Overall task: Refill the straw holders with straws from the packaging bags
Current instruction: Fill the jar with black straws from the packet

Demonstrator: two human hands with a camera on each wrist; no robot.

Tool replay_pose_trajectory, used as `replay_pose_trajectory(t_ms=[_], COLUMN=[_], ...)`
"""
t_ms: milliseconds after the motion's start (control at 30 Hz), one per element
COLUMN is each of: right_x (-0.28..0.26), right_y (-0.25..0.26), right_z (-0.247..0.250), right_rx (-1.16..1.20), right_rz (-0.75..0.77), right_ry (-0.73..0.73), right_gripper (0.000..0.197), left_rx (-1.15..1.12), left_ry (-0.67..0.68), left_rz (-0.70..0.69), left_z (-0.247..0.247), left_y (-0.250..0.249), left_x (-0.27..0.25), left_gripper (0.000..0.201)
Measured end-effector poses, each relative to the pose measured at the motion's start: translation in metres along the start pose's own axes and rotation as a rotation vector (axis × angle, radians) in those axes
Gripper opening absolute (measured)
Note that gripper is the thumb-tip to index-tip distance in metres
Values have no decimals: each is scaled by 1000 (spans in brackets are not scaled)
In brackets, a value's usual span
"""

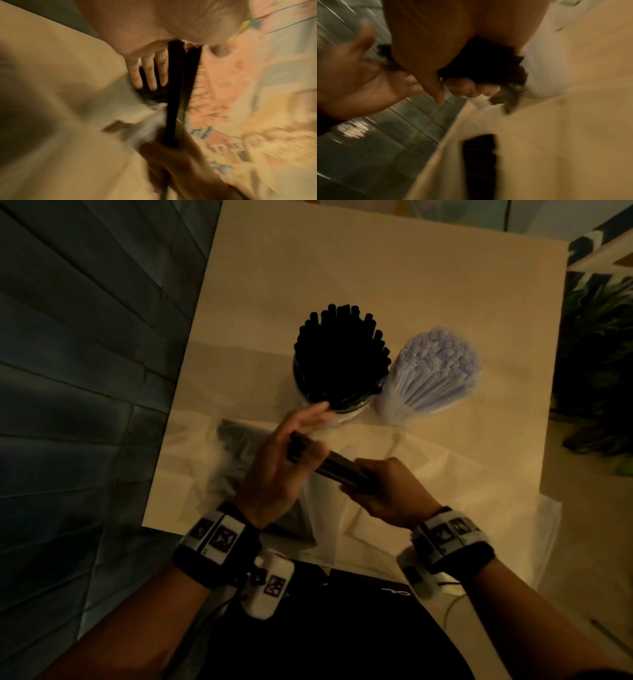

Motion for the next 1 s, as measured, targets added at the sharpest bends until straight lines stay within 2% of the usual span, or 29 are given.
replay_pose_trajectory(t_ms=[100, 167, 267, 333, 433, 567, 633, 767, 900, 1000], right_x=[25, 34, 37, 36, 40, 50, 57, 75, 75, 75], right_y=[43, 58, 54, 54, 68, 87, 88, 73, 70, 71], right_z=[4, 15, 54, 89, 133, 162, 160, 134, 135, 143], right_rx=[257, 381, 495, 606, 682, 674, 665, 651, 631, 604], right_rz=[88, 96, 23, 46, 159, 278, 270, 127, 154, 162], right_ry=[-94, -160, -396, -595, -773, -837, -836, -768, -792, -826], right_gripper=[4, 6, 21, 26, 27, 29, 29, 30, 26, 21], left_rx=[29, 82, 116, 152, 205, 239, 225, 246, 376, 372], left_ry=[1, -34, -205, -344, -376, -289, -251, -214, -247, -250], left_rz=[-28, -98, -209, -222, -154, 0, 42, -51, 10, -15], left_z=[-19, -13, 19, 44, 58, 47, 38, 25, 32, 31], left_y=[-25, -39, -52, -46, -18, 23, 38, 56, 80, 82], left_x=[17, 27, 40, 44, 53, 63, 74, 115, 136, 139], left_gripper=[46, 40, 37, 38, 60, 107, 119, 119, 133, 123])
Point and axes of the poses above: each hand's wrist, its own x-axis towards the middle knuckle, its own z-axis out of the back of the hand, y = z × x, the point moved 8 cm from there along x, towards the middle knuckle, and after that the axes turned 3 degrees about y, right-handed, at the moved point
